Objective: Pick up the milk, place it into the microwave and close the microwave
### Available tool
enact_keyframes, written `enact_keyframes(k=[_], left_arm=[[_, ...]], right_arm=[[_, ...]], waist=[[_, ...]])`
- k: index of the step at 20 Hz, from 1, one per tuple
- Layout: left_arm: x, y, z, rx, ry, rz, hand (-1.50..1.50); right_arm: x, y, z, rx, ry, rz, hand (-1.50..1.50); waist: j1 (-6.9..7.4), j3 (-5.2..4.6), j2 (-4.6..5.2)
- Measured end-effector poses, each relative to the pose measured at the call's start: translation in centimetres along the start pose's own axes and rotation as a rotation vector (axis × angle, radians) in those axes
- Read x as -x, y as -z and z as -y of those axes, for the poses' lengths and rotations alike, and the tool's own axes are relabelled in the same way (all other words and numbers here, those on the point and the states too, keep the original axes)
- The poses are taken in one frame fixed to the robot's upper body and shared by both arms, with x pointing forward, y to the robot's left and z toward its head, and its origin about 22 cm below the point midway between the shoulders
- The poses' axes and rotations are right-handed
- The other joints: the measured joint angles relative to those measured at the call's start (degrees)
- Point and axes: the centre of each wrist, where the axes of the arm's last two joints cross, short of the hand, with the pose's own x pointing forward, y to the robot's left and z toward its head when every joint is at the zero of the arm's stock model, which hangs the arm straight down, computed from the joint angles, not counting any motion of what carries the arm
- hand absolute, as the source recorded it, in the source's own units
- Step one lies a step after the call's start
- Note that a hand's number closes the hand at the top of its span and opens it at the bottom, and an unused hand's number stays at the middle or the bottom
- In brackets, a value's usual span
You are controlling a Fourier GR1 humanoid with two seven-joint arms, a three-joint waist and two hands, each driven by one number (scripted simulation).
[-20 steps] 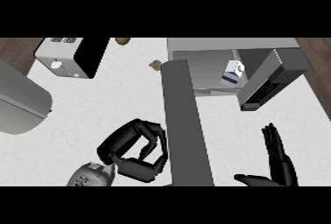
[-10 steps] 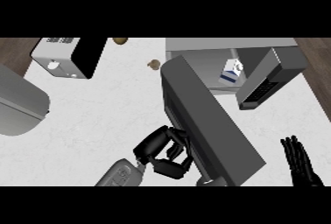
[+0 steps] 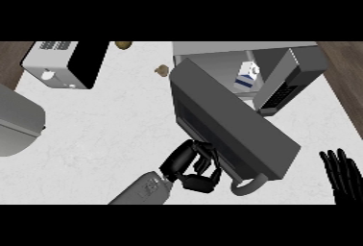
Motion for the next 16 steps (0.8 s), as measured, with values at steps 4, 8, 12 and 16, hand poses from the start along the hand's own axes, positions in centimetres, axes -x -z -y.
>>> enact_keyframes(k=[4,8,12,16], left_arm=[[-0.1,0.8,0.4,-0.002,-0.010,-0.031,1.50],[-0.7,1.2,1.2,-0.030,-0.042,-0.002,1.50],[-1.6,1.9,1.5,-0.083,-0.072,0.028,1.50],[-2.6,2.9,1.2,-0.180,-0.088,0.049,1.50]], right_arm=[[-2.0,0.7,0.1,-0.041,0.022,0.025,-1.50],[-3.2,1.3,-0.2,-0.080,0.047,0.041,-1.50],[-4.2,2.4,-0.1,-0.133,0.053,0.049,-1.50],[-5.3,3.2,0.2,-0.177,0.038,0.060,-1.50]], waist=[[-1.36,-0.03,0.22],[-2.72,-0.08,0.53],[-3.99,-0.15,0.89],[-5.27,-0.18,1.08]])
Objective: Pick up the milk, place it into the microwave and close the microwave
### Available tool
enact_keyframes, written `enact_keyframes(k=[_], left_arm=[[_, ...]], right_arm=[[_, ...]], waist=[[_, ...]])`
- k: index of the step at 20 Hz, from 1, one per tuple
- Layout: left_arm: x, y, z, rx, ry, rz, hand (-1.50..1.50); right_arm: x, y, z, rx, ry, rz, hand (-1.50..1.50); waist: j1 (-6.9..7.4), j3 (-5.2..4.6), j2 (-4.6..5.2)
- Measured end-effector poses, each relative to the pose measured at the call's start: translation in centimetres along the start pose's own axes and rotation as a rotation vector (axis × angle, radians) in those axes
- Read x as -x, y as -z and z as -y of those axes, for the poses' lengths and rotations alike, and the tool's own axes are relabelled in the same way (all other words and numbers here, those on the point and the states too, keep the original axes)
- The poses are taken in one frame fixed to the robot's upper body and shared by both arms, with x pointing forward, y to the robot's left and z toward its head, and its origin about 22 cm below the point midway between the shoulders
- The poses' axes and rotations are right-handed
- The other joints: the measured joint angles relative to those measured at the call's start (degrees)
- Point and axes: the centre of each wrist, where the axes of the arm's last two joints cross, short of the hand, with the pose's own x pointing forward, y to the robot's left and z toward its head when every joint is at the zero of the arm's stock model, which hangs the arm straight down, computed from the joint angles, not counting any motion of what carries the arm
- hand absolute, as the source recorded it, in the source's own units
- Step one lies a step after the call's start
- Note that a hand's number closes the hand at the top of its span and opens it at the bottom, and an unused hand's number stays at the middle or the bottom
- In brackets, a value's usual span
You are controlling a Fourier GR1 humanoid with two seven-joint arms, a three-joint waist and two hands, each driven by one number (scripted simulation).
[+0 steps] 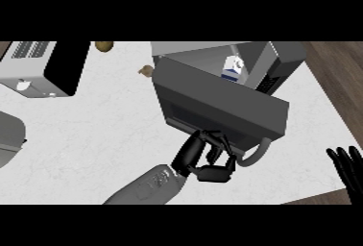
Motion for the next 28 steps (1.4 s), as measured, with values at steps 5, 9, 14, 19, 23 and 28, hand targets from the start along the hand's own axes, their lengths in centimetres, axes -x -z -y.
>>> enact_keyframes(k=[5,9,14,19,23,28], left_arm=[[-0.8,1.2,-0.2,-0.122,-0.007,-0.004,-1.50],[-1.5,2.7,-0.6,-0.192,-0.005,-0.022,-1.50],[-2.2,4.1,-1.1,-0.262,0.001,-0.060,-1.50],[-3.1,5.6,-1.9,-0.351,-0.029,-0.064,-1.50],[-3.4,5.8,-2.0,-0.393,-0.053,-0.057,-1.50],[-3.5,5.9,-1.9,-0.415,-0.063,-0.045,-1.50]], right_arm=[[-1.2,1.1,0.9,-0.028,-0.032,0.015,-1.50],[-2.1,1.9,1.6,-0.044,-0.049,0.039,-1.50],[-5.0,4.0,4.1,-0.070,-0.261,0.090,1.50],[-7.2,5.7,5.5,-0.085,-0.430,0.135,1.50],[-8.1,6.7,6.1,-0.091,-0.499,0.159,1.50],[-8.8,7.7,6.6,-0.099,-0.545,0.174,1.50]], waist=[[-1.21,0.02,0.32],[-2.64,0.07,0.70],[-4.19,0.02,0.94],[-5.31,-0.04,1.67],[-5.59,0.04,2.14],[-5.69,0.14,2.50]])
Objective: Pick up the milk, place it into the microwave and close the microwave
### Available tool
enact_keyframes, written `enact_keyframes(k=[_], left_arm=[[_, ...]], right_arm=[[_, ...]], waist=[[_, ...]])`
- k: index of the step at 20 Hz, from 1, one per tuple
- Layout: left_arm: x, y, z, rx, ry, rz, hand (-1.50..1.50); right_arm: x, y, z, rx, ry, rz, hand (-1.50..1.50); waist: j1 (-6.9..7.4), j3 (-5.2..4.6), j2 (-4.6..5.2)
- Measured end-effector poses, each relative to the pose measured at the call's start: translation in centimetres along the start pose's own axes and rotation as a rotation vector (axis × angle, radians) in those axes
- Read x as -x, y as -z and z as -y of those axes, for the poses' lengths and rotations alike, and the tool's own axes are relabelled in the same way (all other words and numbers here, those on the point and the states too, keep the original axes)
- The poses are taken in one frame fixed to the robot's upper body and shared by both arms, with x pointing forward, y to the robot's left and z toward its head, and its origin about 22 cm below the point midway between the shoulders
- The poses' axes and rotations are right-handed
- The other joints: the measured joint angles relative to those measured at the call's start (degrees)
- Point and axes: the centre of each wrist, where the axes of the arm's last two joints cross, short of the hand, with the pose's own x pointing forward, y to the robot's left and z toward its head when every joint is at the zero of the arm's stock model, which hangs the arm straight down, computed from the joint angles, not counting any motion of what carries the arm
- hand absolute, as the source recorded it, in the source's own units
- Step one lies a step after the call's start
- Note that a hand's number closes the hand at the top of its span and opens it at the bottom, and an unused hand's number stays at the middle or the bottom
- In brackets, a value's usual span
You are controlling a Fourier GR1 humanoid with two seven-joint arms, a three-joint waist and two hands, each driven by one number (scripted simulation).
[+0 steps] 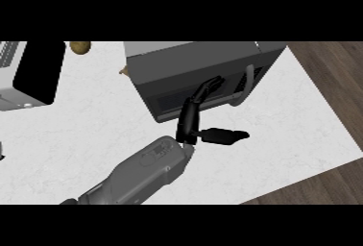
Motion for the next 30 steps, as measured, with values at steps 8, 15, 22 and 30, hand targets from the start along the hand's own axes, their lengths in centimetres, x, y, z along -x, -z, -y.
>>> enact_keyframes(k=[8,15,22,30], left_arm=[[-0.1,0.1,0.2,-0.014,-0.021,0.016,-1.50],[-0.2,0.3,0.4,-0.002,-0.032,0.039,-1.50],[-0.1,0.3,0.3,-0.007,-0.044,0.049,-1.50],[0.1,0.4,0.2,-0.020,-0.054,0.064,-1.50]], right_arm=[[0.2,1.3,0.6,0.003,-0.028,0.013,1.50],[1.9,1.4,-1.4,0.053,0.164,0.012,-1.50],[3.7,1.3,-2.9,0.073,0.377,-0.008,-1.50],[5.0,1.5,-2.2,0.076,0.467,-0.027,-1.50]], waist=[[-0.02,0.10,0.55],[0.39,0.41,1.16],[0.16,0.39,1.27],[-0.41,0.38,1.32]])
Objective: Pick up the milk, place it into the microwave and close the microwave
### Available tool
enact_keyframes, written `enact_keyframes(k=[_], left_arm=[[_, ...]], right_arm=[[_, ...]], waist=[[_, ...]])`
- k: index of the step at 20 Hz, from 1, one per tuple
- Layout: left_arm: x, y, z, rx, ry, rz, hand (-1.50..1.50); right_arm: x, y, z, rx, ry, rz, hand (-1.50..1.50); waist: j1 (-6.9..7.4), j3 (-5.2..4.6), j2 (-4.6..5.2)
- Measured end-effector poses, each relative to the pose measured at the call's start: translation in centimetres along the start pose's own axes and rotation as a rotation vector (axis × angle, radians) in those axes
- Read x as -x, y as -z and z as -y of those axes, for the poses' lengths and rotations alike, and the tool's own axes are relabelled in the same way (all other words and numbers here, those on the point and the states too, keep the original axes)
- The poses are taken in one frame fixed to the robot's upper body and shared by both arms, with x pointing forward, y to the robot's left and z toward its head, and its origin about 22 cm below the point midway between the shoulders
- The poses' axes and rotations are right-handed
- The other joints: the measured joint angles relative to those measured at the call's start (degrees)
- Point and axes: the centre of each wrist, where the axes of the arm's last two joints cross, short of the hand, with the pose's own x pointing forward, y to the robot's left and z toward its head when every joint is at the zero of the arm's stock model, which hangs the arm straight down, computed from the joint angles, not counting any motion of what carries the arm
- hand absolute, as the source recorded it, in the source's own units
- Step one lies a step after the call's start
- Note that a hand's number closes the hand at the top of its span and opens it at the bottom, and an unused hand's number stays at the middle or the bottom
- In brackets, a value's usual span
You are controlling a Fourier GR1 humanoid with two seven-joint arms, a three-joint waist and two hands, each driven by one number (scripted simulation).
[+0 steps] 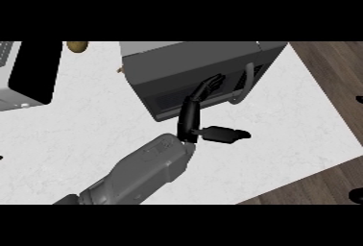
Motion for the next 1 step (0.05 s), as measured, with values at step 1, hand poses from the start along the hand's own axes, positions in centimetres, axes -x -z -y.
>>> enact_keyframes(k=[1], left_arm=[[0.04,-0.02,-0.04,-0.003,-0.003,0.001,-1.50]], right_arm=[[0.04,0.02,0.22,0.000,0.007,-0.002,-1.50]], waist=[[-0.13,0.01,-0.02]])
